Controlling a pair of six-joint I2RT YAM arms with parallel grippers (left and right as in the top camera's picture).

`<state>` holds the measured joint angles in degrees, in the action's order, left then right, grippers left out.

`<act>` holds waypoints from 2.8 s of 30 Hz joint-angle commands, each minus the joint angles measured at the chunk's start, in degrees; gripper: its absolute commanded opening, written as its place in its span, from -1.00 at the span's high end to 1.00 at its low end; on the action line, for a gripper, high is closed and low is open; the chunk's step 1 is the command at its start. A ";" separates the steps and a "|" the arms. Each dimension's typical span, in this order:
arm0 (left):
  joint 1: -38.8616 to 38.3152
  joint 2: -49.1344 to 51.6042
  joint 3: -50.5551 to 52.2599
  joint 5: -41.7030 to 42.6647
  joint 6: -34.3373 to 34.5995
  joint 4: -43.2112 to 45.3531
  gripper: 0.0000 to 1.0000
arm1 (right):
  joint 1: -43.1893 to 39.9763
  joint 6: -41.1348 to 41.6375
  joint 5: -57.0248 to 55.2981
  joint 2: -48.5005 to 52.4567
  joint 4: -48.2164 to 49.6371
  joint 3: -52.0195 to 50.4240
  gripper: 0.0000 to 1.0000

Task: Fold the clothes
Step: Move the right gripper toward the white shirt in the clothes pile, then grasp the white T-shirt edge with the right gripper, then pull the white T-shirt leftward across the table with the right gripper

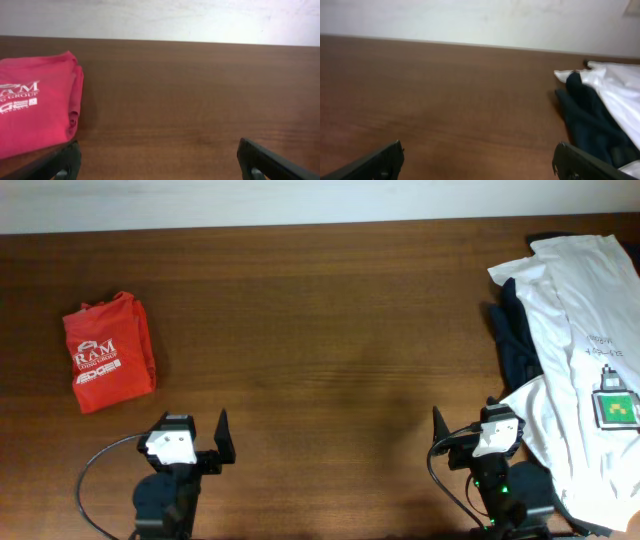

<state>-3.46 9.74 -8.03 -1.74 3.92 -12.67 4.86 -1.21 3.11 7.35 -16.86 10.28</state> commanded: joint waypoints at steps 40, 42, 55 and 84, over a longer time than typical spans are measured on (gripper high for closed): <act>0.24 38.53 -36.50 1.97 -0.50 -18.71 -0.98 | -15.85 25.94 -23.32 93.53 -23.41 44.63 -0.35; 0.24 38.53 -36.50 1.97 -0.50 -18.69 -0.98 | -17.35 25.94 -23.34 93.53 -23.56 44.57 -0.13; 0.24 38.53 -36.50 1.95 -0.50 -18.64 -0.98 | -21.40 25.49 -19.41 92.11 -28.24 45.88 0.77; 0.24 38.53 -36.48 1.97 -0.50 -17.88 -0.98 | 8.55 -5.14 31.78 71.58 -52.70 92.63 0.92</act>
<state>-3.46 48.27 -43.11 -0.43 3.92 -30.65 4.51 -6.13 31.51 76.79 -70.24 102.50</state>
